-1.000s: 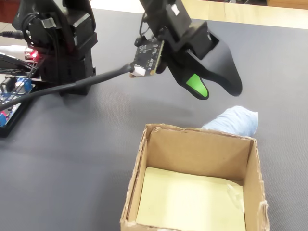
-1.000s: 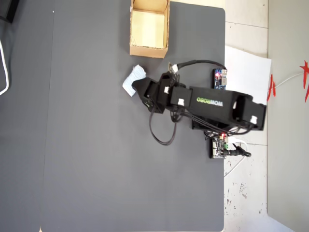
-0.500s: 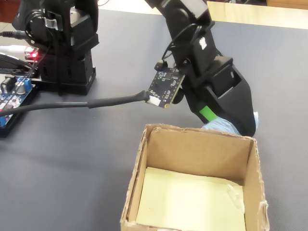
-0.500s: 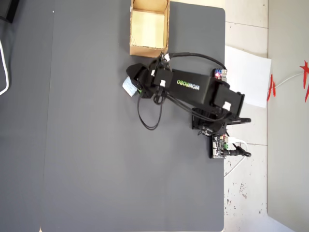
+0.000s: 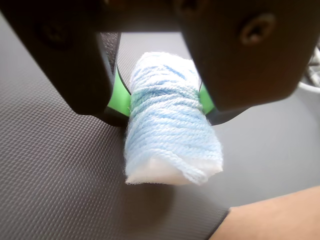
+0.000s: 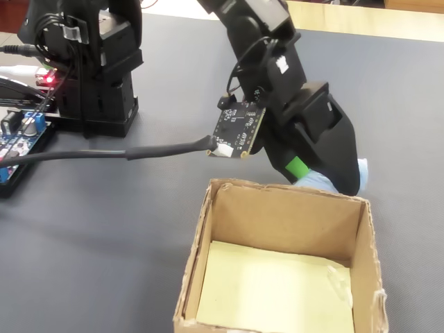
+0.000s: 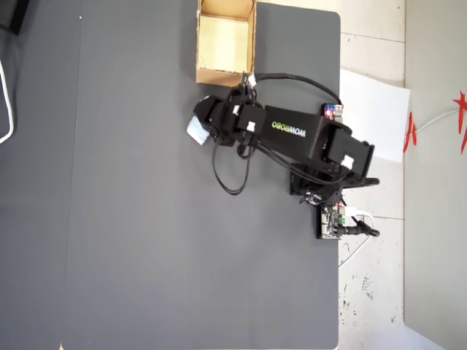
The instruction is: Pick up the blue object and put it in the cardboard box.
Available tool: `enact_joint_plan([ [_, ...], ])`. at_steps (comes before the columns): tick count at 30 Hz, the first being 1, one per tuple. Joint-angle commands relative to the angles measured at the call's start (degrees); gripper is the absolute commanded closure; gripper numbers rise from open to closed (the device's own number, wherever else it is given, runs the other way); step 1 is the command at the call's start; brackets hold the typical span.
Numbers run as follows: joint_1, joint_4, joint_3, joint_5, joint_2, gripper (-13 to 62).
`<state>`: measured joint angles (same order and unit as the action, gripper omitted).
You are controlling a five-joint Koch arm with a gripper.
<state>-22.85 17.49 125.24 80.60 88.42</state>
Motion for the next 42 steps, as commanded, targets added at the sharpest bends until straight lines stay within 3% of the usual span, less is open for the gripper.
enact_joint_plan([
  [1, 1.49, -7.12, -1.93, 2.2, 5.19, 30.8],
  [10, 2.9, -12.74, -0.79, 2.11, 17.14, 30.8],
  [15, -2.2, -12.83, -3.25, 1.85, 20.13, 30.8],
  [24, -18.63, -9.76, -14.24, -0.7, 14.24, 30.7],
  [32, -24.96, -4.04, -11.87, -1.49, 10.72, 30.4],
  [42, -25.31, -4.31, -7.47, -0.79, 11.34, 16.8],
])
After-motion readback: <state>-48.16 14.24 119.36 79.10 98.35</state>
